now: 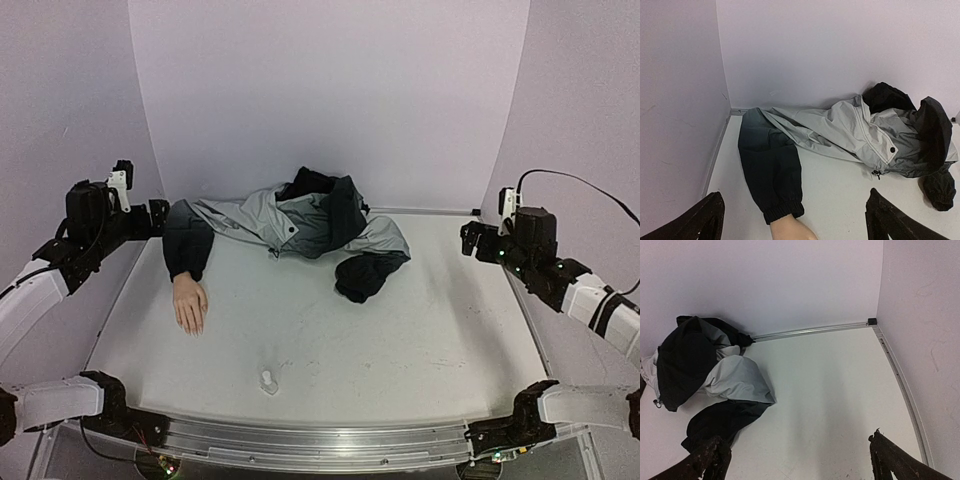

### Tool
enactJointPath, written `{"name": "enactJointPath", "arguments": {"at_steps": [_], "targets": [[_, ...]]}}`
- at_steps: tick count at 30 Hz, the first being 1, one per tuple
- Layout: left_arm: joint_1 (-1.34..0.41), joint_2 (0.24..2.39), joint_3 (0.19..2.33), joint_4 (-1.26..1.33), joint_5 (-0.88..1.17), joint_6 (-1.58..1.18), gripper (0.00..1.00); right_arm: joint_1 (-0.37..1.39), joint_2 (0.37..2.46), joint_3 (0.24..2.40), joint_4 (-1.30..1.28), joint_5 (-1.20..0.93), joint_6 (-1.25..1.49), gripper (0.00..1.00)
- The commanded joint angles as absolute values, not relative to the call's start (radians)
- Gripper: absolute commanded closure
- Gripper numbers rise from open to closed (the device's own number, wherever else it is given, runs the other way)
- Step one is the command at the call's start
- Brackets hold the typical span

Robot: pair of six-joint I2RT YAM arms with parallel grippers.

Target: Paint the nails

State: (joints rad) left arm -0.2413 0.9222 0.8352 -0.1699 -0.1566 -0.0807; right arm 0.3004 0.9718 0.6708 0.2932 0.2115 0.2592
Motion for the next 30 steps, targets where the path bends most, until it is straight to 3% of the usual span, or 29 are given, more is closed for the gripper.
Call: {"name": "enactJointPath", "arguments": {"at_steps": [1,6,13,24,30], "targets": [[-0.201,0.941,0.855,-0.174,-0.052,-0.179,0.01,0.282,1.02,0.759,0.306,0.303,0.278,0.02],[-0.193,0.977,0.859,-0.221,0.086,-0.268,0.01,0.267,1.085,0.834,0.244,0.323,0.326,0.02],[-0.326,1.044,0.839,-0.297,0.199,-0.365,0.01,0.254,1.109,0.9,0.182,0.201,0.352,0.02],[-0.729,1.199,0.908,-0.579,0.174,-0.444,0.01,0.247,1.153,0.942,0.144,-0.028,0.348,0.02],[-0.953,1.333,0.991,-0.722,0.085,-0.502,0.07,0.246,1.203,0.953,0.12,-0.125,0.355,0.02]]}}
